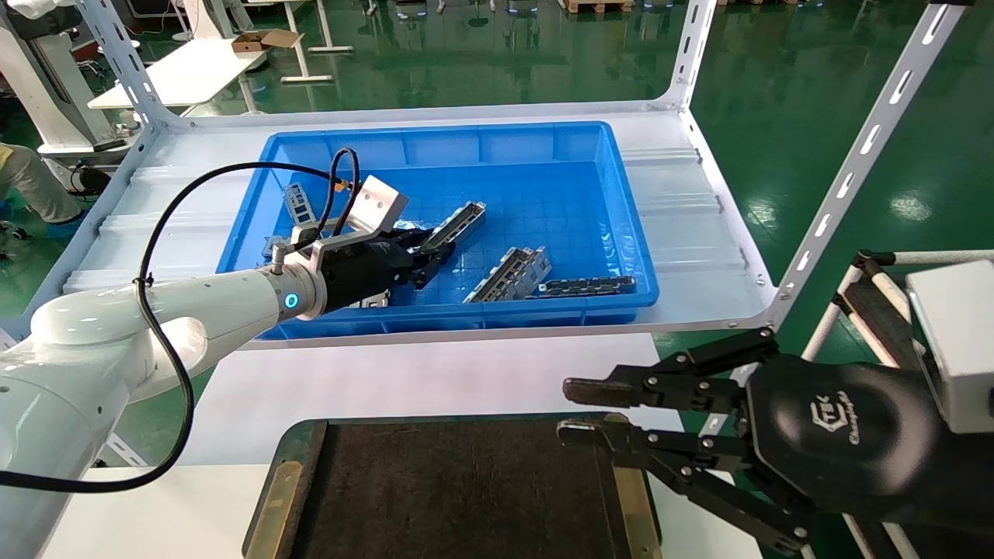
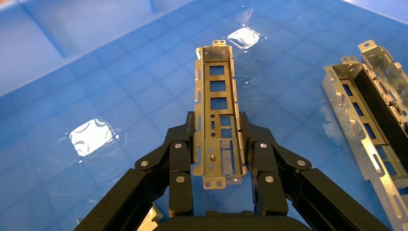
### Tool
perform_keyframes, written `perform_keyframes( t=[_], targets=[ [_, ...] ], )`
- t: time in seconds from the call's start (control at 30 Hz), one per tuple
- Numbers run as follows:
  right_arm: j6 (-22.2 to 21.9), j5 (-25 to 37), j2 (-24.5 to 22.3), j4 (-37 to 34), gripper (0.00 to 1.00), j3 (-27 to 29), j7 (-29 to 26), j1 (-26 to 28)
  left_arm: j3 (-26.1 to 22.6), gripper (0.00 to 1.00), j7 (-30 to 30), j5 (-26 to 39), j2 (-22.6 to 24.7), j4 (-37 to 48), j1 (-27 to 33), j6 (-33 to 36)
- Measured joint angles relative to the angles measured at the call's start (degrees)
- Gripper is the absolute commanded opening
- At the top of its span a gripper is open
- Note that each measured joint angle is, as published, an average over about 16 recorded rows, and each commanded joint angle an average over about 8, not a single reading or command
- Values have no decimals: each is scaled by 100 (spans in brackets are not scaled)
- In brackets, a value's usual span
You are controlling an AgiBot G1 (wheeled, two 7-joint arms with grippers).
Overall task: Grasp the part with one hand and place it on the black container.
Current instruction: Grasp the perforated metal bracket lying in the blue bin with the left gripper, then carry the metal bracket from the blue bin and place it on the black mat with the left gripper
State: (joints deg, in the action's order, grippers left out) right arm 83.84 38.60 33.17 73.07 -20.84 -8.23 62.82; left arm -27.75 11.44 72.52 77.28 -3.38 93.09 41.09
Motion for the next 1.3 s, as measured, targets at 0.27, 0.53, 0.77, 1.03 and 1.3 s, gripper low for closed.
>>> perform_keyframes(
  t=[0.27,0.53,0.77,1.03,1.3],
  targets=[
    [0,0,0,0,0,-1,0,0,11,0,23,-76,-35,-69,60,179],
    [0,-1,0,0,0,-1,1,0,87,0,102,-240,-210,-139,189,900],
    [-1,-1,-1,0,0,-2,1,0,178,0,146,-414,-485,-186,276,1956],
    [-1,-2,-1,0,0,-2,1,1,245,0,83,-570,-817,-317,196,3234],
    [-1,-2,-1,0,0,-3,2,1,247,0,-75,-659,-1058,-673,-227,4260]
  ],
)
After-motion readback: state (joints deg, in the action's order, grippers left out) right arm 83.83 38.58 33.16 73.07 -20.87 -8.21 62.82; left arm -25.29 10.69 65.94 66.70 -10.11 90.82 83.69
